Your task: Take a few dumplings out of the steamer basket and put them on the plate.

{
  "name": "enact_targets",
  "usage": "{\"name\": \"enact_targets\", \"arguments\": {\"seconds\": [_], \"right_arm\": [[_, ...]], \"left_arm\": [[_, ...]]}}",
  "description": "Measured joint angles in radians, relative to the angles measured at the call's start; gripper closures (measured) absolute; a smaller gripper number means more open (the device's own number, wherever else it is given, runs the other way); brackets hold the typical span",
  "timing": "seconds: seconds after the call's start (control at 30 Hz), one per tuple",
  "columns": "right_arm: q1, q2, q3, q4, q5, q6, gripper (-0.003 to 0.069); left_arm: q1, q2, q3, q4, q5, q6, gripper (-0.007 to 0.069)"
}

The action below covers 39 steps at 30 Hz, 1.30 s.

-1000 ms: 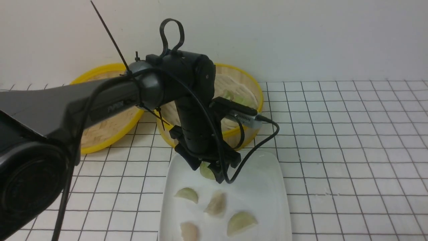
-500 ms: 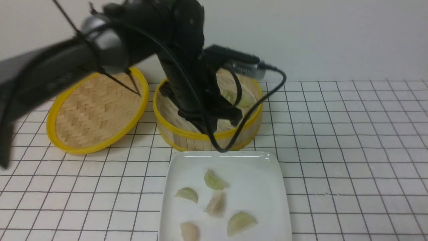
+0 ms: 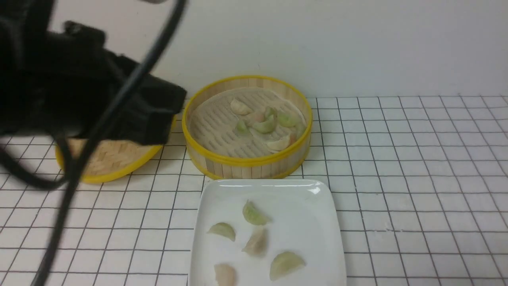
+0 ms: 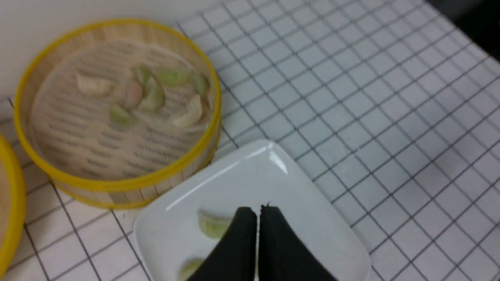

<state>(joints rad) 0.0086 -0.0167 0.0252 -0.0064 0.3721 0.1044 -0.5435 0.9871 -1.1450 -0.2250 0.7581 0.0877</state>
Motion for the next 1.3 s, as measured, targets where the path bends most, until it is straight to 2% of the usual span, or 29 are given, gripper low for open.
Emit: {"name": "enact_targets", "arguments": {"seconds": [0.37,0.6,0.73,0.87,1.0,1.3], "right_arm": [[0.000,0.000,0.000,0.000,0.000,0.000,0.0669],[0.000,0.000,0.000,0.000,0.000,0.000,0.0669],[0.000,0.000,0.000,0.000,0.000,0.000,0.0669],[0.000,0.000,0.000,0.000,0.000,0.000,0.0669],[0.000,0.000,0.000,0.000,0.000,0.000,0.0669],[0.000,0.000,0.000,0.000,0.000,0.000,0.0669]], "left_arm": [[0.000,-0.615,0.437,0.034,-0.494,0.047,0.0631],[0.020,-0.834,0.682,0.079,-0.598,0.044,0.0631],[0.169,-0.895,0.828,0.096,-0.602,0.026,0.0631],[0.397,-0.962,1.027,0.097,-0.599,-0.032,0.0631],[0.519,-0.996,1.159,0.098,-0.585,-0.088,0.0631],[0.541,-0.997,1.175,0.162,-0.406,-0.088,0.0631]]}}
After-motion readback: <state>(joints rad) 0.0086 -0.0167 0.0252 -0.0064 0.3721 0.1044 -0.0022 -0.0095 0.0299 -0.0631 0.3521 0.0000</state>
